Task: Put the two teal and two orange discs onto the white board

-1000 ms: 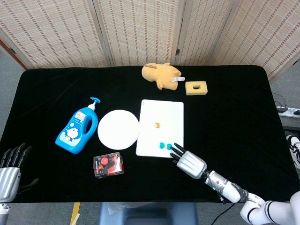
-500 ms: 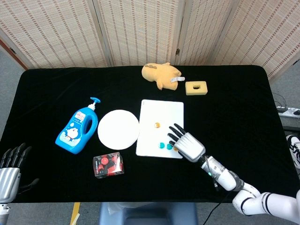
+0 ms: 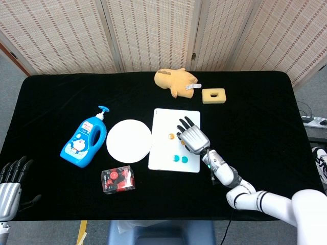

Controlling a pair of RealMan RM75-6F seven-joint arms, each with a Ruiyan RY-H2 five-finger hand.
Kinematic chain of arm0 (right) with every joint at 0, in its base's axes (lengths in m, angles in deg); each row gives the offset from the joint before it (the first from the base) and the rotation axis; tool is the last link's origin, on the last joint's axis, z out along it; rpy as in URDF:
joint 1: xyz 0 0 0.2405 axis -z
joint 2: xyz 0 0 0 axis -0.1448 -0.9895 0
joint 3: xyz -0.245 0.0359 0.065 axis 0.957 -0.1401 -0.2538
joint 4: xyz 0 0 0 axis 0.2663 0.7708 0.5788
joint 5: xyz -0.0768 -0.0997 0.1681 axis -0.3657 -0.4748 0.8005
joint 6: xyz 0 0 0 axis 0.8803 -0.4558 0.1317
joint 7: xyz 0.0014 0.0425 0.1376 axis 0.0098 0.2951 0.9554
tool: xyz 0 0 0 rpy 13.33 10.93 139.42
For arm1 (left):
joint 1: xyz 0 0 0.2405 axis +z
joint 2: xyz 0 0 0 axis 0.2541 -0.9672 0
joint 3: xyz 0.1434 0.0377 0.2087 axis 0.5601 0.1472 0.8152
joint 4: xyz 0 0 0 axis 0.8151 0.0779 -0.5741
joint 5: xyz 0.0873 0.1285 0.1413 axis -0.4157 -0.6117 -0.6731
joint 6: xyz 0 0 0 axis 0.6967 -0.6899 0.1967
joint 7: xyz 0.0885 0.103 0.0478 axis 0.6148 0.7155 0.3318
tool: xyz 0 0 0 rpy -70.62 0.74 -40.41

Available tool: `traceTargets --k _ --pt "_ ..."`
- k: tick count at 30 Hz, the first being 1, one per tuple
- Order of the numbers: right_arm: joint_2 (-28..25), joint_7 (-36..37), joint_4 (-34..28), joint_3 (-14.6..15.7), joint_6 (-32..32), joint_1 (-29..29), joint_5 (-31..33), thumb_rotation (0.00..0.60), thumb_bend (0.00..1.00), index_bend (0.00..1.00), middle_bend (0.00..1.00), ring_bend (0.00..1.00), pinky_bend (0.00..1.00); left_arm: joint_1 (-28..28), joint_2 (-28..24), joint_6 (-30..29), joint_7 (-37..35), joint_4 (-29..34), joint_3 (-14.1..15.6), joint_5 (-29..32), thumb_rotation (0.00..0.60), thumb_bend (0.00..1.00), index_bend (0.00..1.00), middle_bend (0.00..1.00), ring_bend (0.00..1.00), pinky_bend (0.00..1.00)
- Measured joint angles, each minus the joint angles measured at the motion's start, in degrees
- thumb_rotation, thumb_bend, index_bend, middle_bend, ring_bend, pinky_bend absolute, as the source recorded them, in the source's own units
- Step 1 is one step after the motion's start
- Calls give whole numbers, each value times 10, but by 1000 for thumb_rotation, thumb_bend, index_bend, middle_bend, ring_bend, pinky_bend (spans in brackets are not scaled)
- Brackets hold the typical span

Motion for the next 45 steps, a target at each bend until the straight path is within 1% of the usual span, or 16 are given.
traceTargets --k 3,9,21,29,31,36,38,45 --pt "22 -10 33 -9 13 -14 26 600 292 488 185 23 0 0 0 1 -1 -2 0 2 600 121 0 0 2 0" --pt "49 -25 77 -18 30 -38 59 600 292 488 184 21 0 1 1 1 -3 -4 0 3 600 121 0 0 2 0" --pt "82 -39 121 -18 39 -63 85 600 292 486 184 20 0 1 2 4 -6 -6 -2 7 600 121 0 0 2 0" --pt "88 -47 129 -10 39 -67 91 600 292 457 184 18 0 1 3 6 -10 -10 -1 8 600 121 0 0 2 0" --pt "86 -49 127 -8 38 -67 93 600 292 429 184 18 0 0 4 6 -11 -11 -2 7 600 121 0 0 1 0" --pt "80 -54 120 -5 36 -66 98 600 292 309 180 20 0 -2 5 8 -12 -12 -2 6 600 121 0 0 2 0" --pt "78 -54 116 -4 37 -66 100 600 292 285 179 23 0 -2 6 8 -11 -12 -2 6 600 121 0 0 2 0" --pt "66 -44 94 -6 20 -63 96 600 292 266 179 31 0 -3 5 9 -10 -10 -3 7 600 121 0 0 1 0"
